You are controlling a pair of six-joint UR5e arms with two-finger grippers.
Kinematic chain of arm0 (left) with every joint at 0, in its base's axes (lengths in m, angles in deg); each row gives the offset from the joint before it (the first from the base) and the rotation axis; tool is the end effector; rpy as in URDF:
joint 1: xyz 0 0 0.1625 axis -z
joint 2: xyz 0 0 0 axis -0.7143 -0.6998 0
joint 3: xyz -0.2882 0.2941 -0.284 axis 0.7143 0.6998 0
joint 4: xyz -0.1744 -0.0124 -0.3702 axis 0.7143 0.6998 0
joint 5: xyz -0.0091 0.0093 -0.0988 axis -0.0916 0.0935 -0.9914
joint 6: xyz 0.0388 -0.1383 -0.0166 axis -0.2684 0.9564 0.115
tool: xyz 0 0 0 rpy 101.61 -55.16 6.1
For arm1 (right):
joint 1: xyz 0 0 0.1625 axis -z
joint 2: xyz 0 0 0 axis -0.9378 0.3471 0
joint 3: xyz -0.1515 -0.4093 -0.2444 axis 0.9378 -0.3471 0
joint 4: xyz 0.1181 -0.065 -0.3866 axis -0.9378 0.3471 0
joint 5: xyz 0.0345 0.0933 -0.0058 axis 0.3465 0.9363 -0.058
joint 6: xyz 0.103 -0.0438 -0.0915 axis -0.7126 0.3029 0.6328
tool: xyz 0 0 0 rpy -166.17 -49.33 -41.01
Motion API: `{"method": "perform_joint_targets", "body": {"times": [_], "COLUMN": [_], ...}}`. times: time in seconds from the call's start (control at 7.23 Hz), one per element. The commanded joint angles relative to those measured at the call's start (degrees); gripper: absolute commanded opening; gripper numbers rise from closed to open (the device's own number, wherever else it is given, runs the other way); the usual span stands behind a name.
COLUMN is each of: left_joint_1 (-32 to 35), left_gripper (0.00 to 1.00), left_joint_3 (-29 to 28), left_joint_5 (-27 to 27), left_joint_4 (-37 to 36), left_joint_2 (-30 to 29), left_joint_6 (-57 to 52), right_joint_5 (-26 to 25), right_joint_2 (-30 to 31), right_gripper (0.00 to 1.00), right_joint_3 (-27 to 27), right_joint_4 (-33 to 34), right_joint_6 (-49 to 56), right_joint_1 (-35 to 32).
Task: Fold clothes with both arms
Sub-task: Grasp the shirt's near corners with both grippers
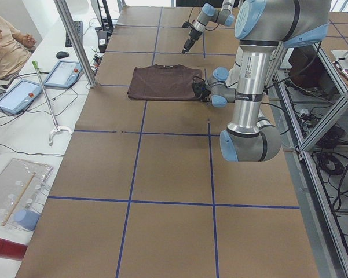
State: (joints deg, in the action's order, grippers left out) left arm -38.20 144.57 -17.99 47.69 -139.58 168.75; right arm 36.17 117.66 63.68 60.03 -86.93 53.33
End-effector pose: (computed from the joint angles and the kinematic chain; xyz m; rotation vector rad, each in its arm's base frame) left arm 0.6031 -0.2393 0.4023 0.0337 1.2327 -0.5192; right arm -0.4401 -0.3058 0.4271 0.2648 -1.0975 0.5934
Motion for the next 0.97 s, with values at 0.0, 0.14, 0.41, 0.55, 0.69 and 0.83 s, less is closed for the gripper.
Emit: {"method": "perform_joint_targets", "body": {"times": [0.0, 0.14, 0.41, 0.55, 0.69, 0.83], "left_joint_1": [-0.1, -0.3, -0.9, -1.2, -1.6, -2.0], "left_gripper": [0.46, 0.46, 0.46, 0.46, 0.46, 0.46], "left_joint_3": [0.1, 0.1, 0.1, 0.0, 0.0, 0.0], "left_joint_5": [0.0, -0.1, -0.1, 0.0, 0.0, 0.0], "left_joint_4": [0.0, -0.1, 0.0, -0.1, 0.0, -0.1], "left_joint_2": [-0.1, -0.1, -0.1, -0.1, -0.2, -0.3], "left_joint_6": [0.0, 0.0, 0.0, 0.0, 0.0, 0.0], "right_joint_5": [0.0, 0.0, 0.0, 0.0, 0.0, 0.0], "right_joint_2": [0.0, 0.0, 0.0, 0.1, 0.1, 0.1], "right_gripper": [0.98, 0.98, 0.98, 0.98, 0.98, 0.98], "right_joint_3": [0.0, 0.0, -0.1, 0.0, -0.1, -0.1], "right_joint_4": [0.0, 0.0, 0.0, 0.0, 0.0, 0.0], "right_joint_6": [0.0, 0.0, -0.1, -0.1, -0.1, -0.1], "right_joint_1": [0.0, 0.0, 0.0, -0.1, -0.1, -0.1]}}
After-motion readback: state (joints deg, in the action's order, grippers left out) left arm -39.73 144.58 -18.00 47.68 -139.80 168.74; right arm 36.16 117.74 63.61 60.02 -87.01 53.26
